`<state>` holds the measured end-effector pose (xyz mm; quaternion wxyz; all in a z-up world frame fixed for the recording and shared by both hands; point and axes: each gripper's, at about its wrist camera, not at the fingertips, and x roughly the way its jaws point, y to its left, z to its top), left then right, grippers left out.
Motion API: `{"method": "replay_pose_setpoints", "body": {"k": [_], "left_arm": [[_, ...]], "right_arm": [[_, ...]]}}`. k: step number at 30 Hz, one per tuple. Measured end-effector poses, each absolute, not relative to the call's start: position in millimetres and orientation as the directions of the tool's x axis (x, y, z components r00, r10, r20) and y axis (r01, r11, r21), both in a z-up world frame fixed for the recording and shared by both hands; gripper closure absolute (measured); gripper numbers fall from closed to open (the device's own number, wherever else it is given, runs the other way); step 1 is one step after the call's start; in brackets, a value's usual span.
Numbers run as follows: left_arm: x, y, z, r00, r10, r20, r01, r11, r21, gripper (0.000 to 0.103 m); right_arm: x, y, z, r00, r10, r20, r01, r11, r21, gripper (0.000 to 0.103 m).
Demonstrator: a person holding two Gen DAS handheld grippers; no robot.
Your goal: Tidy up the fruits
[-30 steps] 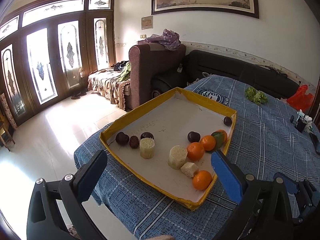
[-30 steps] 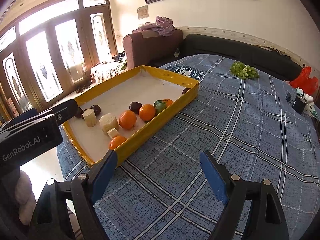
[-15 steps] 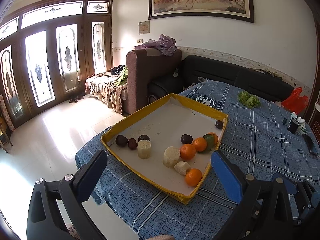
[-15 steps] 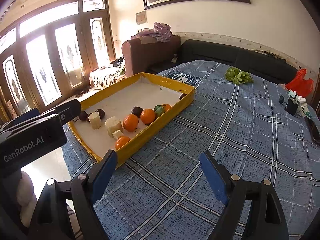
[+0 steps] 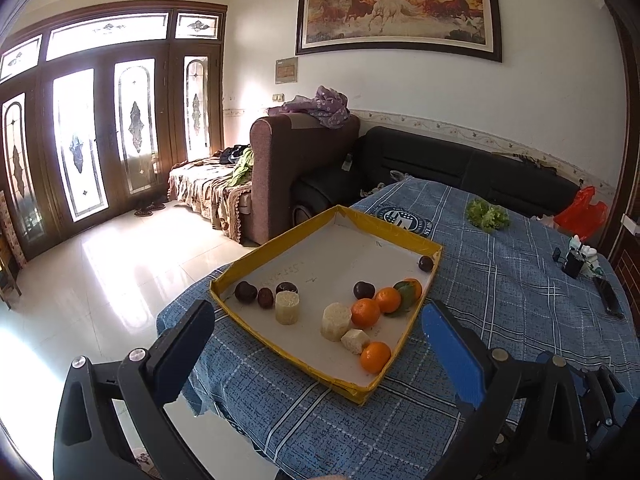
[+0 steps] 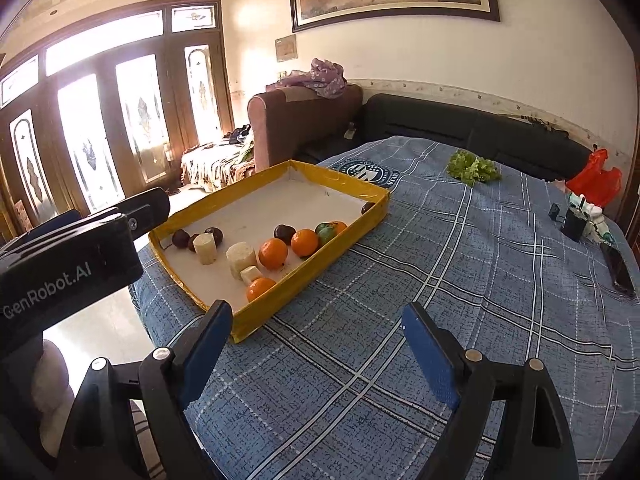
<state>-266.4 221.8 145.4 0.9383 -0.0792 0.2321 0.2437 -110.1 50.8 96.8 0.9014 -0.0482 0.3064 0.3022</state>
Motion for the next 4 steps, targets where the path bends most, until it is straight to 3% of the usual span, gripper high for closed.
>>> {"method": "replay_pose_setpoints", "body": {"k": [4], "left_arm": [[-266.5,213.1,153.5,0.795,0.39,-0.466,-0.464,0.884,-0.052,0.0]], "right_arm": [[-116.9,41.8,103.7,0.658,0.509,-0.555,-0.556,0.825,0.097,0.012]]}}
